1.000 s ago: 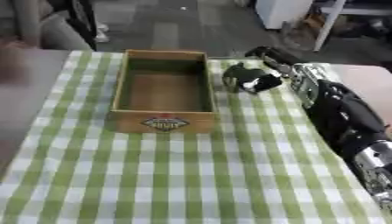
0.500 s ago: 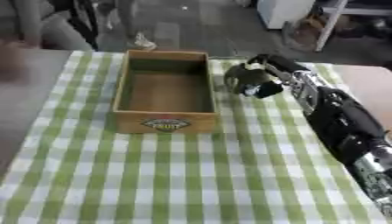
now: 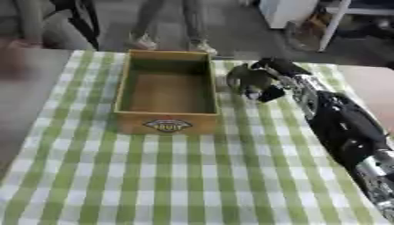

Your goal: Pick up objects on the table and place them in the box.

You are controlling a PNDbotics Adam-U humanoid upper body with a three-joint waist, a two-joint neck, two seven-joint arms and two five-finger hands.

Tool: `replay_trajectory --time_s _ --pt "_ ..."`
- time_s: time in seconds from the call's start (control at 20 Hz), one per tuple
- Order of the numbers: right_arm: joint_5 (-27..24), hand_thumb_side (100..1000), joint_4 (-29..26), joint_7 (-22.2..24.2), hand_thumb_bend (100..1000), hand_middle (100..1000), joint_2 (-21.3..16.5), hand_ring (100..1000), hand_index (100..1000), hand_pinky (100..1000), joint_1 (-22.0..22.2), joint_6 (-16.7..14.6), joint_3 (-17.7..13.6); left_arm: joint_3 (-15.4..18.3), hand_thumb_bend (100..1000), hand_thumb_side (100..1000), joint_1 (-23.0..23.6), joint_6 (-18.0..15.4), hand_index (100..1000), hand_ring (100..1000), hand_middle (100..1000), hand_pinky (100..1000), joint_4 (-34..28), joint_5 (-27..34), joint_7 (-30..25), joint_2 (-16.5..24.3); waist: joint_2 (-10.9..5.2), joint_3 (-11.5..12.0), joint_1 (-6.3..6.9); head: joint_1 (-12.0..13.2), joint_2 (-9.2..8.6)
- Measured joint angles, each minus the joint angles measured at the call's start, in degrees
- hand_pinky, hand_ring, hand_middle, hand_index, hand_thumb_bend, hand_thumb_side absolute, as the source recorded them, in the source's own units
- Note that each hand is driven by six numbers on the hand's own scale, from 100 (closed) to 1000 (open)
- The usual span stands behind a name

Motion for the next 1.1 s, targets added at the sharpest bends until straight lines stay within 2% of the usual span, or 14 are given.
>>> replay_trajectory --time_s 0.2,0.35,0.45,0.55,0.6,0.65,0.7,1.1 --pt "1.4 222 0.0 -1.7 302 732 0.3 798 819 772 0.2 0.7 0.0 -0.1 588 331 0.0 0.0 445 513 421 475 0.0 0.0 0.0 0.0 0.04 0.0 0.0 0.0 -0.01" --pt "2.1 206 0.0 -2.9 290 692 0.5 761 795 726 0.4 1.0 0.0 -0.1 586 331 0.0 0.0 445 513 421 475 0.0 0.0 0.0 0.0 0.08 0.0 0.0 0.0 -0.02" --pt "2.4 178 0.2 -3.6 276 616 0.6 687 758 639 0.7 1.1 0.0 -0.1 584 332 0.0 0.0 445 513 420 475 0.0 0.0 0.0 0.0 0.09 0.0 0.01 0.0 -0.02" --pt "2.4 114 0.2 -4.4 244 528 1.0 584 685 530 0.9 1.2 0.0 -0.1 582 333 0.0 0.0 445 513 420 475 0.0 0.0 0.0 0.0 0.11 0.0 0.03 0.0 -0.02" --pt "2.4 116 0.2 -4.9 169 495 1.0 550 654 491 1.0 1.2 0.0 -0.1 582 337 0.0 0.0 445 513 420 475 0.0 0.0 0.0 0.0 0.11 0.0 0.03 0.0 -0.03" --pt "2.4 100 0.1 -5.3 208 485 1.0 540 641 481 1.1 1.1 0.0 -0.1 581 333 0.0 0.0 445 513 420 475 0.0 0.0 0.0 0.0 0.12 0.0 0.05 0.0 -0.03" --pt "2.3 100 0.1 -5.8 191 465 1.0 520 618 464 1.1 1.1 0.0 -0.1 580 333 0.0 0.0 445 513 420 475 0.0 0.0 0.0 0.0 0.12 0.0 0.08 0.0 -0.04" --pt "0.2 100 -3.8 -7.9 153 464 0.9 524 623 464 0.8 0.1 0.2 -0.1 583 332 0.0 0.0 445 513 421 475 0.0 0.0 0.0 0.0 0.12 -0.3 0.23 0.1 -0.48"
